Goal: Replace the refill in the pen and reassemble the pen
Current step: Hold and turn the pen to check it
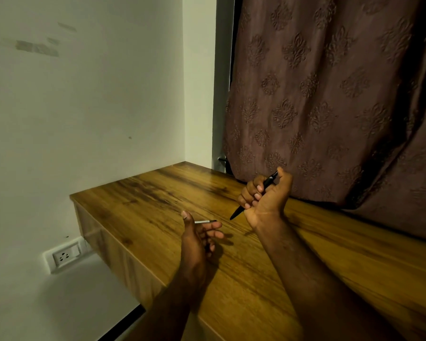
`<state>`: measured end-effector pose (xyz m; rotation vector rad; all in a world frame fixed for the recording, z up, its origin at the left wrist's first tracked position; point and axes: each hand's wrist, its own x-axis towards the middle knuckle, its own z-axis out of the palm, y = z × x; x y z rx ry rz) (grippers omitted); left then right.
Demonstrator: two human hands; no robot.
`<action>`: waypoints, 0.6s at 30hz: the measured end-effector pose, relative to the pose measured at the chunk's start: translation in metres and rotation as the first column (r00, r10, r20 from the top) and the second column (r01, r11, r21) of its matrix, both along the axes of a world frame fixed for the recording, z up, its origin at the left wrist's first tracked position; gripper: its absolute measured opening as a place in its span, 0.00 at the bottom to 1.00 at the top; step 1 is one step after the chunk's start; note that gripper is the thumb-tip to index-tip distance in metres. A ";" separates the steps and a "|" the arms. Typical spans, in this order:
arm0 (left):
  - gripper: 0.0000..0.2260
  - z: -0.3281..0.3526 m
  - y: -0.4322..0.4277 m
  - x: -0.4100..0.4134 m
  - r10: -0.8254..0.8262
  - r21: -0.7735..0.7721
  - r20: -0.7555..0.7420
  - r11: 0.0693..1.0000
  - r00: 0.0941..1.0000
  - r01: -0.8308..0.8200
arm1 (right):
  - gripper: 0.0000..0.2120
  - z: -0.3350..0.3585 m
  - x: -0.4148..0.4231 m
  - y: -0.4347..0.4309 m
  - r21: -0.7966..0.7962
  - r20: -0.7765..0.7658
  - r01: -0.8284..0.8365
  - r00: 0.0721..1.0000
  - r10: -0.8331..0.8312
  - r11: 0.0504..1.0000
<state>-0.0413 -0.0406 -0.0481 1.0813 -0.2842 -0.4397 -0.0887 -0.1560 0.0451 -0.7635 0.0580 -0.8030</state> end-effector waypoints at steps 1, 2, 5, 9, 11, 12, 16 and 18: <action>0.41 0.001 -0.001 -0.002 0.012 -0.042 -0.037 0.999 0.999 -0.014 | 0.27 0.001 0.001 0.001 0.008 0.000 0.004 1.000 -0.004 1.000; 0.40 0.002 -0.003 -0.005 0.018 -0.084 -0.070 0.996 0.997 -0.024 | 0.27 0.001 0.001 0.002 0.018 0.002 0.011 1.000 -0.011 1.000; 0.39 0.000 -0.009 -0.009 0.054 -0.110 -0.083 0.992 0.995 -0.063 | 0.28 0.001 0.002 0.003 0.051 0.013 0.005 1.000 -0.005 0.999; 0.39 -0.003 -0.008 -0.009 0.069 -0.072 -0.049 0.995 0.996 -0.073 | 0.28 0.000 0.001 0.001 0.066 0.001 -0.007 1.000 0.006 0.998; 0.40 -0.003 -0.008 -0.010 0.082 -0.050 -0.022 0.995 0.996 -0.083 | 0.27 0.000 0.000 0.000 0.067 -0.007 0.000 1.000 0.001 0.998; 0.40 -0.003 -0.009 -0.011 0.091 -0.044 -0.009 0.995 0.996 -0.091 | 0.27 0.000 0.000 0.000 0.064 -0.003 -0.002 1.000 0.003 0.998; 0.39 -0.001 -0.007 -0.015 0.112 -0.020 0.034 0.994 0.993 -0.112 | 0.28 0.000 -0.001 0.001 0.001 0.009 -0.027 1.000 0.026 1.000; 0.39 0.000 -0.007 -0.015 0.110 -0.013 0.040 0.994 0.993 -0.109 | 0.27 0.001 -0.001 0.002 -0.028 -0.002 -0.030 1.000 0.030 0.999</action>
